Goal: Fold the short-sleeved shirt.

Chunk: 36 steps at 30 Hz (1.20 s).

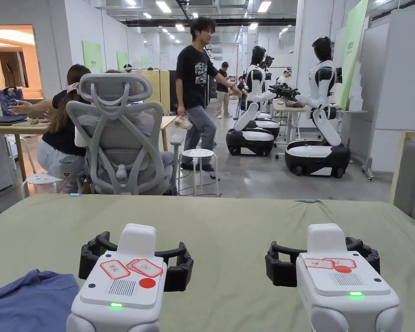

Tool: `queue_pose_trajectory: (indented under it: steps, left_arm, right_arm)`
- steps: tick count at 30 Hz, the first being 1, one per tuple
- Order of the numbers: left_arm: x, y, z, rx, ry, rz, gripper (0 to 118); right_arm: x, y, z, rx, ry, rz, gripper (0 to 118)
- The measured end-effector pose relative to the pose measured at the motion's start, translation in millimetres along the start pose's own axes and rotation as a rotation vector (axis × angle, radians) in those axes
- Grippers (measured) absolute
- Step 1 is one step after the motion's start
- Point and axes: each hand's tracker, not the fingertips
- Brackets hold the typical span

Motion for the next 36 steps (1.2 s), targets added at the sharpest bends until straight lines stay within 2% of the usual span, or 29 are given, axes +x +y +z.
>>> queue_pose_trajectory:
  steps: [12, 20, 28, 36]
  left_arm:
    - [-0.9, 3.9, 0.2, 0.016, 0.007, 0.001, 118]
    - [1.1, 3.3, 0.3, 0.016, 0.003, 0.003, 118]
    - [1.5, 1.8, 0.5, 0.014, 0.005, 0.008, 118]
    - [2.1, 0.7, 1.8, 0.016, 0.000, 0.009, 118]
  right_arm:
    - [1.0, 3.6, 1.5, 0.013, -0.005, -0.003, 118]
    - [-0.2, 2.6, 1.4, 0.018, -0.018, 0.023, 118]
    - [5.1, 2.6, 0.8, 0.018, 0.006, -0.009, 118]
    - [5.9, 3.9, 4.2, 0.023, -0.021, -0.014, 118]
